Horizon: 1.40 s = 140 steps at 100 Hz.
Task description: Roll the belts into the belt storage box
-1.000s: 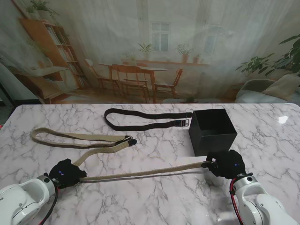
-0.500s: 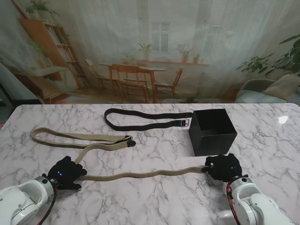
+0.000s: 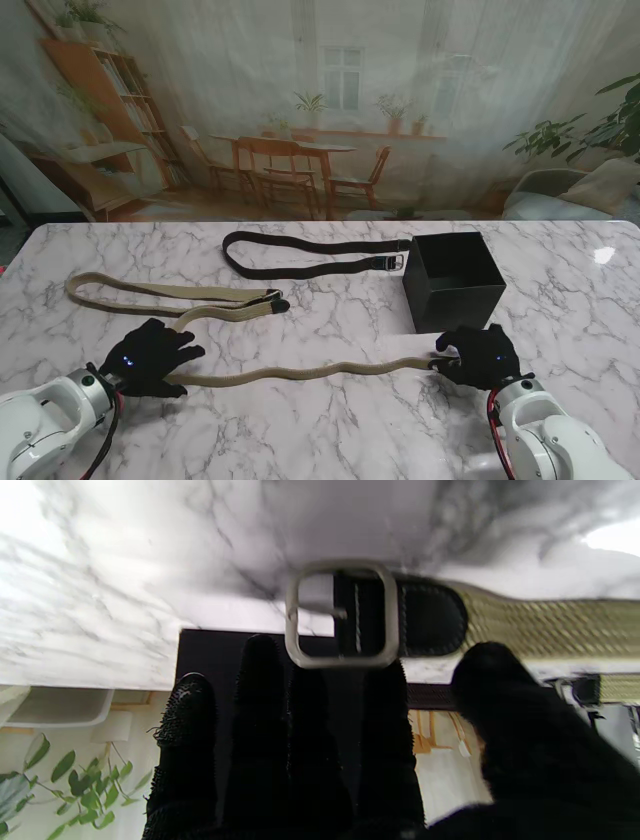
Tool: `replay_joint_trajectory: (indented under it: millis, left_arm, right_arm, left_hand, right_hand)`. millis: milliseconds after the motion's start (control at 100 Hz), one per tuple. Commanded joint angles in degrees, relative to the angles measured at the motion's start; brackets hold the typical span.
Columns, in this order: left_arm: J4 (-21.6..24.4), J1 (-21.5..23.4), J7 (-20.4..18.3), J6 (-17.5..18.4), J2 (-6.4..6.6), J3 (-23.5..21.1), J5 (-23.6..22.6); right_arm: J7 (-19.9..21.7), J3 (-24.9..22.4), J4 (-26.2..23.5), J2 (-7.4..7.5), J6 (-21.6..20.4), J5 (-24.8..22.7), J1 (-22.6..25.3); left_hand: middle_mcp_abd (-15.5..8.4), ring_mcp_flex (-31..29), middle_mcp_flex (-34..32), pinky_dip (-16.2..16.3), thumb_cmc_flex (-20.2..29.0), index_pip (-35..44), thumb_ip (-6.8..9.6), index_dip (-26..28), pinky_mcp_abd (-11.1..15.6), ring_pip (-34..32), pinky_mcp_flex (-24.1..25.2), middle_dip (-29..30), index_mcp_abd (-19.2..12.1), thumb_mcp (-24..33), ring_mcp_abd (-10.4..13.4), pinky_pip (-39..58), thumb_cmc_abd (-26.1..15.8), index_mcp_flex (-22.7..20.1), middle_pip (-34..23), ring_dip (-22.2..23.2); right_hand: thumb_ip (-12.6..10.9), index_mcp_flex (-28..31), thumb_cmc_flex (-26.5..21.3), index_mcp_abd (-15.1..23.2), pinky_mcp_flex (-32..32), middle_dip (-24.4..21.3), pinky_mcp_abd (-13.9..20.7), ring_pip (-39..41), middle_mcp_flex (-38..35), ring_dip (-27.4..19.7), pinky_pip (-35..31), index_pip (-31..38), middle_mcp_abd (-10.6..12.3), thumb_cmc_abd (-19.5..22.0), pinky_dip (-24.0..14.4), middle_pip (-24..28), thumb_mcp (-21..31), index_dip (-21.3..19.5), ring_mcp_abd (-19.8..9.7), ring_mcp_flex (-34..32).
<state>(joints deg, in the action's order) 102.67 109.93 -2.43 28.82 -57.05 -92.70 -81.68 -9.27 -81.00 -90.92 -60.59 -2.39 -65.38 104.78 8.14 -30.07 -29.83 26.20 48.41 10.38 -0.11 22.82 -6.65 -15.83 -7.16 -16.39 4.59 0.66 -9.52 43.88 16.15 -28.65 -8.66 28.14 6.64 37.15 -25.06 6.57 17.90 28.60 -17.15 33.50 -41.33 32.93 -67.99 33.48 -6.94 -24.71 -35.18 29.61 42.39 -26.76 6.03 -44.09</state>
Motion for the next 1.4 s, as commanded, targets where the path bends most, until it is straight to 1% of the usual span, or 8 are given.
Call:
replay_joint_trajectory:
  millis: [0,280,550,780,970,1060,1200,1390]
  left_arm:
    - [2.3,-0.4,-0.5,0.2,-0.12,-0.5,0.5]
    - [4.3,-5.5,-5.4,-0.9,-1.17,1.1,11.0]
    - [1.0,-9.8,-1.8,-10.7,-2.23,8.9,16.6]
    - [-0.5,-11.0,0.4,-11.7,-2.51,11.8,18.2]
    - [-1.7,-11.0,1.9,-12.1,-2.65,12.6,18.8]
    - [-2.3,-11.2,2.0,-12.0,-2.62,12.9,18.9]
    - [-3.1,-11.1,2.5,-12.2,-2.61,13.1,18.6]
    - [-3.6,-10.7,3.2,-12.5,-2.68,13.0,18.8]
  right_arm:
    - [-0.6,-0.7,-2.2,0.18,-0.8,-1.0,1.1]
    - [0.0,-5.0,-6.5,0.60,-4.8,-5.4,3.2]
    - [1.8,-2.3,-2.3,1.43,-2.3,-8.5,0.6]
    - [1.5,1.1,0.8,1.73,-2.1,-8.0,-2.0]
    - [2.2,3.3,1.7,1.71,-1.6,-6.7,-3.4]
    - [3.2,4.3,1.8,1.61,-1.1,-5.6,-3.9]
    - [2.3,5.9,2.6,1.41,-0.2,-4.2,-4.7]
    - [1.7,8.2,2.5,0.63,3.0,-0.1,-5.2]
  left_hand:
    - [1.3,0.4,-0.4,-0.8,-0.1,-0.2,-0.09,-0.2,-2.4,1.3,0.6,0.6,0.4,-0.4,-1.5,-1.8,-1.8,-1.2,0.1,-0.6]
    - [0.7,-1.5,-5.5,0.3,1.2,1.6,-0.50,1.9,-7.0,1.4,0.3,-0.3,0.4,-1.4,-1.9,-2.2,-8.9,-5.0,0.1,-0.9]
    - [1.4,-1.3,-5.5,1.0,1.6,1.3,-0.49,2.3,-8.3,1.6,0.7,-0.6,1.2,-1.6,-2.6,-2.6,-10.1,-4.9,0.6,-0.6]
    - [1.3,-1.2,-5.6,1.6,1.5,1.0,-0.48,2.5,-8.4,1.5,0.7,-1.1,1.5,-1.8,-2.6,-2.7,-11.0,-4.7,0.6,-0.3]
    - [1.5,-1.0,-5.3,2.0,1.6,0.9,-0.47,2.7,-8.6,1.4,0.8,-1.3,1.6,-1.8,-2.8,-2.7,-11.5,-4.4,0.8,-0.1]
    - [1.7,-0.8,-4.6,2.1,1.6,0.6,-0.46,2.6,-8.6,1.4,0.9,-1.3,1.7,-1.9,-2.9,-2.8,-11.7,-3.8,1.0,0.0]
    - [1.7,-0.8,-4.4,2.3,1.6,0.4,-0.45,2.7,-8.7,1.4,0.9,-1.3,1.9,-1.9,-2.9,-2.9,-11.8,-3.7,1.1,0.1]
    - [1.7,-0.7,-4.4,2.5,1.7,0.3,-0.42,2.7,-8.7,1.3,1.0,-1.4,2.1,-1.9,-3.1,-3.0,-12.0,-3.5,1.0,0.2]
  right_hand:
    - [-1.8,-0.6,2.7,-1.0,-0.4,-0.3,-1.1,-0.6,0.5,-0.8,0.1,-0.7,-0.6,1.8,-0.6,-0.2,-1.1,-1.5,0.5,1.1]
    - [-1.2,-1.1,6.8,-0.6,-0.9,-1.1,-1.8,-5.2,0.4,-3.6,1.6,-1.7,0.2,-2.1,0.3,-1.7,-1.7,-1.9,0.8,0.8]
    - [-1.0,-1.8,4.1,-2.3,1.2,-0.3,-1.8,-4.1,-3.3,-2.7,1.2,-3.6,1.8,-8.3,0.2,-0.2,0.3,-1.0,-0.4,-2.9]
    - [-0.9,-0.8,3.4,-2.1,2.6,0.2,-1.5,-2.8,-5.4,-1.8,0.5,-2.7,3.0,-9.0,0.1,0.7,2.7,-0.8,-1.0,-4.6]
    - [-0.9,3.8,0.5,-0.8,8.1,2.6,-1.8,3.4,-21.8,0.9,-2.0,0.0,7.3,-8.2,0.2,7.0,9.8,-0.3,-2.8,-18.2]
    - [0.1,3.6,-1.8,-1.2,9.9,3.6,-1.6,7.3,-28.0,3.1,-3.4,-0.5,8.6,-6.3,0.6,10.8,10.4,1.8,-2.8,-23.0]
    - [3.7,2.3,-8.8,-2.6,13.1,2.7,-1.2,11.6,-37.4,4.0,-5.6,5.3,9.9,-4.8,2.1,14.0,11.2,14.2,-2.8,-30.5]
    - [-1.3,-3.6,-8.9,-6.4,17.4,2.7,-1.2,21.5,-42.3,4.7,-8.9,0.5,7.7,1.6,3.2,16.5,11.2,16.3,0.0,-31.0]
